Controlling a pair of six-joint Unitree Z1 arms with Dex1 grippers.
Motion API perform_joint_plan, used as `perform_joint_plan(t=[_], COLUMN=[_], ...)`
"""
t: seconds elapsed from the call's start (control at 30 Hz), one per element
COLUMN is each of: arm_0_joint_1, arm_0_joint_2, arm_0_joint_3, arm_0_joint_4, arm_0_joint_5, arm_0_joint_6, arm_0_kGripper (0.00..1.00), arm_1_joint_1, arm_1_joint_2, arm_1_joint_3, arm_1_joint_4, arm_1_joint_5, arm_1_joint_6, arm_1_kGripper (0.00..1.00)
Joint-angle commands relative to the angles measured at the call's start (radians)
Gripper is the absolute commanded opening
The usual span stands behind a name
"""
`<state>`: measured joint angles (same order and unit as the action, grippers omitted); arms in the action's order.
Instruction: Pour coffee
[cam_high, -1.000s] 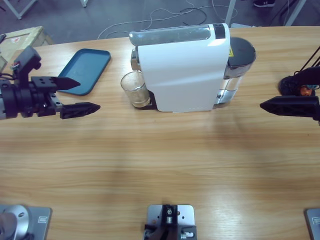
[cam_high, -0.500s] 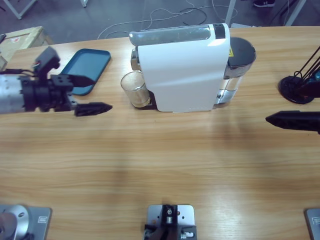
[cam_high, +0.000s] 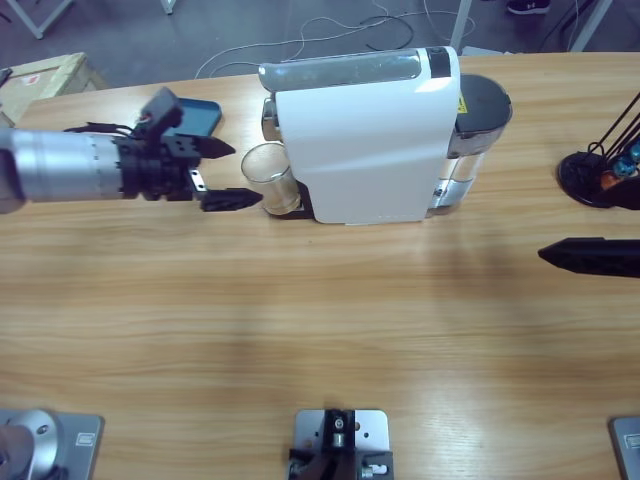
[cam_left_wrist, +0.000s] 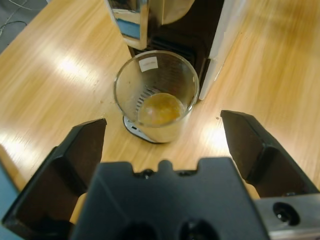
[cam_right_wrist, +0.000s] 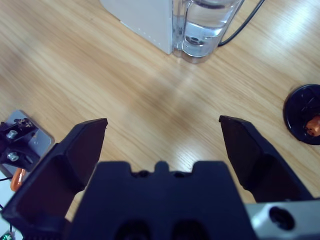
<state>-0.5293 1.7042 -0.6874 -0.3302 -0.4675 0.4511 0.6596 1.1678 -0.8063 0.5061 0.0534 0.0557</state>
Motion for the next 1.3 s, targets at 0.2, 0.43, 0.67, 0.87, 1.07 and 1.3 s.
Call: perform_joint_plan(t=[0.2,0.43,0.67,0.87,1.07,1.3], arm_0_joint_1=[-0.02,-0.024,-0.033,-0.035,-0.012,0.206], arm_0_joint_2=[0.184,0.233,0.251,0.233,0.125,-0.049], arm_0_joint_3=[-0.06,-0.061,-0.064,-0.039,0.03,0.072], arm_0_joint_4=[-0.107,-0.175,-0.196,-0.196,-0.196,-0.184], arm_0_joint_5=[-0.043,-0.059,-0.094,-0.086,-0.041,0.196], arm_0_joint_6=[-0.002,-0.014,-0.029,-0.024,-0.029,-0.129], arm_0_kGripper=[0.991,0.977,0.493,0.0,0.0,0.0], arm_1_joint_1=[0.009,0.009,0.009,0.009,0.009,0.009], arm_1_joint_2=[0.027,0.035,0.058,0.05,0.02,-0.085], arm_1_joint_3=[-0.01,-0.01,-0.031,-0.023,-0.032,-0.022], arm_1_joint_4=[0.012,0.009,0.003,0.003,0.011,0.069], arm_1_joint_5=[0.028,0.028,0.028,0.028,0.023,0.016], arm_1_joint_6=[0.01,0.01,0.01,0.01,0.009,0.01], arm_1_kGripper=[1.0,1.0,1.0,1.0,1.0,1.0])
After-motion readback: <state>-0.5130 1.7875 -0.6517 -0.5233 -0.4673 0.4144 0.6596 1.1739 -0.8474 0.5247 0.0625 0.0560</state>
